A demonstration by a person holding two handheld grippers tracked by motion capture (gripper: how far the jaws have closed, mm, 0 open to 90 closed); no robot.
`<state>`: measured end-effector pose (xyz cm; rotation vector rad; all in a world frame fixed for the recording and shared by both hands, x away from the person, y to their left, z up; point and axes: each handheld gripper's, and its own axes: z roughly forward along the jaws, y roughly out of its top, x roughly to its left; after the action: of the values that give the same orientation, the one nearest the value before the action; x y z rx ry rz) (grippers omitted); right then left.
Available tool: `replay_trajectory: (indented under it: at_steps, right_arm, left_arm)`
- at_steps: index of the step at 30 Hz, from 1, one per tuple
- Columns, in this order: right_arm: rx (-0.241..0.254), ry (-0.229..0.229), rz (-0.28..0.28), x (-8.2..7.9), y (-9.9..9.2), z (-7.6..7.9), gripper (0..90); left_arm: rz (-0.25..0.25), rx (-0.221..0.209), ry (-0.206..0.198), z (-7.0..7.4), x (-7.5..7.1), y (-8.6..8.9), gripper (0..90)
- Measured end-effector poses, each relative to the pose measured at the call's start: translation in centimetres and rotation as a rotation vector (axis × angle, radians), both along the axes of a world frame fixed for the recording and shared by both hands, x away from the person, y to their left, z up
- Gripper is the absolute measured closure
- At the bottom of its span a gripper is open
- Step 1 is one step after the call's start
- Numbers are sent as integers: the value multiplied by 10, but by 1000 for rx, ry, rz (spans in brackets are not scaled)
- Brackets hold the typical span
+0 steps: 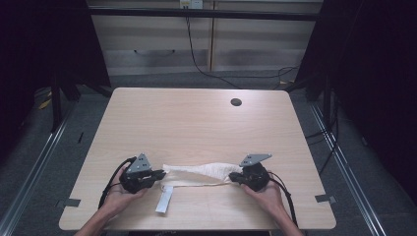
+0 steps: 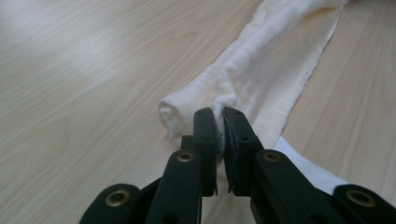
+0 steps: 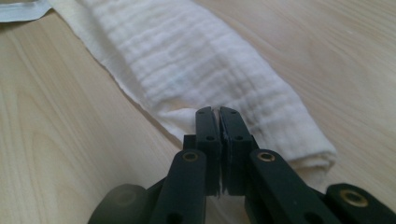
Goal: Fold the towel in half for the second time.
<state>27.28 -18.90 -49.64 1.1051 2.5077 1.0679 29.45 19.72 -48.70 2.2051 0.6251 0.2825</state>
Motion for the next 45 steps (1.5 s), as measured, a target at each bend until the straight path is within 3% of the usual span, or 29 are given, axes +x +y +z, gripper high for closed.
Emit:
replay_trajectory:
  at_steps: [4, 8, 12, 16, 20, 23, 26, 29, 35, 39, 41, 45]
  right_arm:
    - [-35, -16, -33, -6, -12, 3, 872]
    - [-31, -21, -69, -12, -25, 5, 872]
    - [-39, -19, -78, -18, -30, 5, 870]
    - [-11, -6, -78, -18, -34, 3, 861]
    - [10, -3, -73, -19, -37, 2, 819]
    - [34, 1, -70, -20, -39, 4, 753]
    - [51, -1, -75, -22, -41, 7, 667]
    - [61, -11, -79, -24, -43, 12, 644]
    - [108, -39, -95, -23, -48, 17, 642]
    - [141, -58, -92, -22, -49, 20, 746]
    - [150, -54, -79, -20, -46, 19, 765]
    - [96, -16, -61, -12, -37, 7, 729]
  left_arm:
    - [-13, 17, -10, 0, -4, -4, 846]
    - [-32, 11, -13, -1, -9, -8, 846]
    - [-58, 12, 7, -3, -17, -12, 844]
    - [-90, 4, 32, -6, -18, -14, 831]
    - [-90, -39, 54, -1, -18, -8, 753]
    - [-65, -109, 68, 5, -17, -2, 721]
    - [-61, -162, 69, 12, -13, 3, 700]
    - [-53, -194, 62, 16, -10, 5, 677]
    - [-21, -163, 63, 13, -7, 3, 677]
    - [-34, -155, 76, 10, -4, -4, 705]
    - [-52, -127, 84, 6, -3, -11, 721]
    - [-58, -40, 102, -8, 2, -22, 725]
